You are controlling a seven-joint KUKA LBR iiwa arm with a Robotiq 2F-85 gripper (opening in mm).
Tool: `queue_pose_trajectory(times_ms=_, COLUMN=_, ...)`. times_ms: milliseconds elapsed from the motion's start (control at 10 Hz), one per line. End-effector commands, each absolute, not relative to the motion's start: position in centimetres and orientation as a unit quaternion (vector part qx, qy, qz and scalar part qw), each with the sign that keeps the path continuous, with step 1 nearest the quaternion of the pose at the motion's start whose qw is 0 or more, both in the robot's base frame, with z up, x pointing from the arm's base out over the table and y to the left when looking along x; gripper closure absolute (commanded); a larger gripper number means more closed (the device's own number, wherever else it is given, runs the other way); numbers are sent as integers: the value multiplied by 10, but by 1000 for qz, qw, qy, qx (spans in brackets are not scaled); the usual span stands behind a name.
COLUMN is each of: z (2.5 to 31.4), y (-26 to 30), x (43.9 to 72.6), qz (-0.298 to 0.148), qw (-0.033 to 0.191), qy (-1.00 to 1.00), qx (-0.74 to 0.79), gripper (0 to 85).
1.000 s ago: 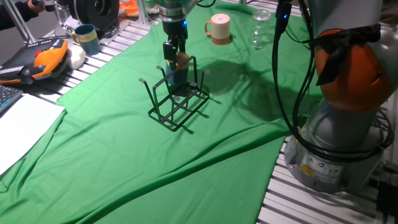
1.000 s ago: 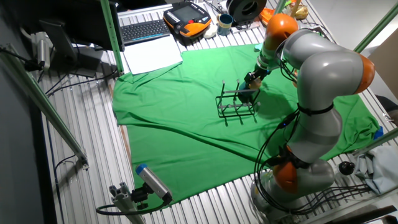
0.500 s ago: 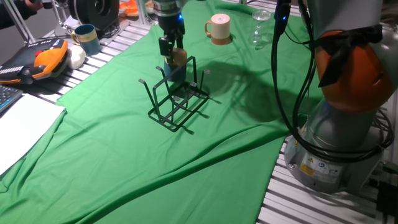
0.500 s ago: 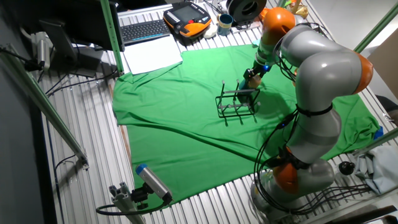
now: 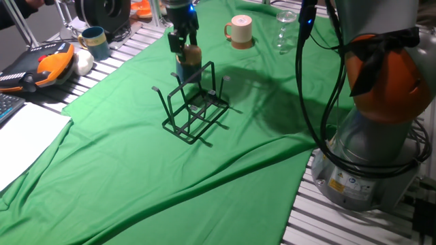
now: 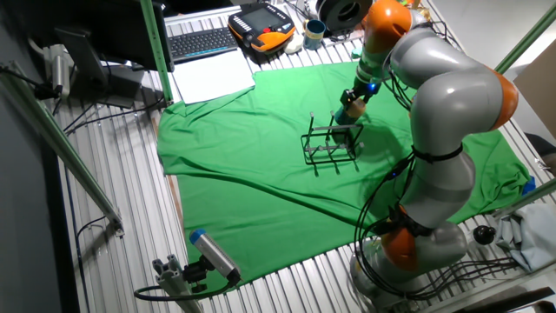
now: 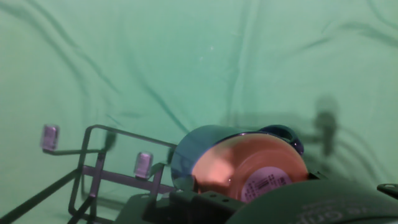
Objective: Take the cup off the cup rack
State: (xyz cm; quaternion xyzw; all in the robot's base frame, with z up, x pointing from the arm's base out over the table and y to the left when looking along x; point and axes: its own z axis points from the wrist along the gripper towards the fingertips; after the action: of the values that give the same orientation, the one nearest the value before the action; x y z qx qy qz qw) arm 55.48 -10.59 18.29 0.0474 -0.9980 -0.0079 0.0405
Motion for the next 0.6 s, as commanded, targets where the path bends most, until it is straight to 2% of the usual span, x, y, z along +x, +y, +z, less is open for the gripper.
queue_pose_trajectory(times_ms=0, z=188, y=-105, x=556, qz=-5, qw=42, qy=-998, qx=46, gripper=340)
queue_pose_trajectory(times_ms=500, z=221, y=-104, x=563, qz=6, qw=53, qy=-998, qx=42, gripper=340)
